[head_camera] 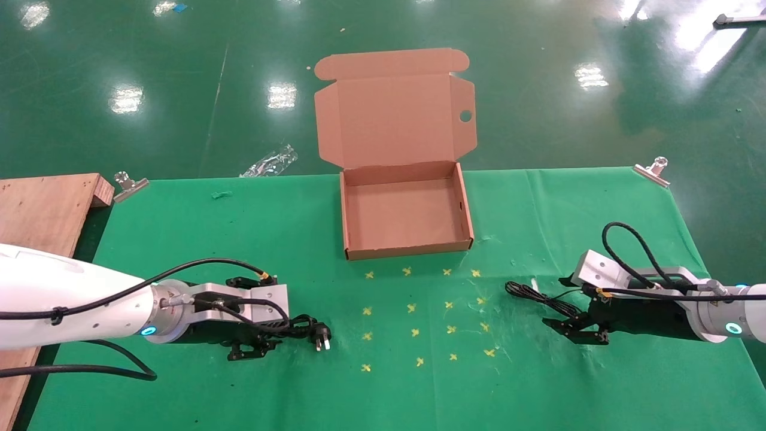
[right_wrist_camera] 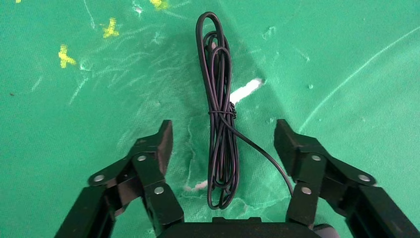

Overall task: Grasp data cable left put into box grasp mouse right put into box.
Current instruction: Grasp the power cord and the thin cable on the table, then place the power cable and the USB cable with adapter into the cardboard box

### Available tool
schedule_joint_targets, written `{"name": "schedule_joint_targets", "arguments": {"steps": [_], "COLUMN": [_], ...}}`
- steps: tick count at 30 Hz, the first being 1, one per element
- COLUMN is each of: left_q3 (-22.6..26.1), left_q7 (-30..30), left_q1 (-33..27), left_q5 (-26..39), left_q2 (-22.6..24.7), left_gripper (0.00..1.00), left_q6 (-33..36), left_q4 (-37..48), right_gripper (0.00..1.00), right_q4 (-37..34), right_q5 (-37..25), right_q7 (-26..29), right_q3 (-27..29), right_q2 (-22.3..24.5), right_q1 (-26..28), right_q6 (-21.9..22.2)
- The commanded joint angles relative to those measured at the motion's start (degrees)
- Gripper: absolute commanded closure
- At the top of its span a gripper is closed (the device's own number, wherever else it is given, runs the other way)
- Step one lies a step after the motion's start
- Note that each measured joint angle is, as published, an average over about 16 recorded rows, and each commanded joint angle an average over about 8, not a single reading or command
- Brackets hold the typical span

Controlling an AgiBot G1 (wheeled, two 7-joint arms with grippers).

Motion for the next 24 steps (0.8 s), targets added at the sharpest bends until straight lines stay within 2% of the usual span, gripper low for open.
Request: {"name": "schedule_joint_targets", "arguments": {"steps": [1, 24], "left_q3": [0.00, -0.02], "left_q7": [0.00, 0.04], "left_q1": [0.00, -0.03], "left_q5": [-0.01, -0.07], "left_q2": [0.00, 0.04], "left_gripper": [1.00, 1.00], "left_q6": [0.00, -0.03], "left_q4": [0.00, 0.14], "right_gripper": [1.00, 1.00], "right_q4": [0.12, 0.51], "right_q5": [0.04, 0.20], "right_q7": [0.02, 0.08], "right_q3": [0.01, 0.10], "right_q2": [0.05, 0.19], "right_q1": [-0.05, -0.23], "right_q6": [-0.03, -0.13]}}
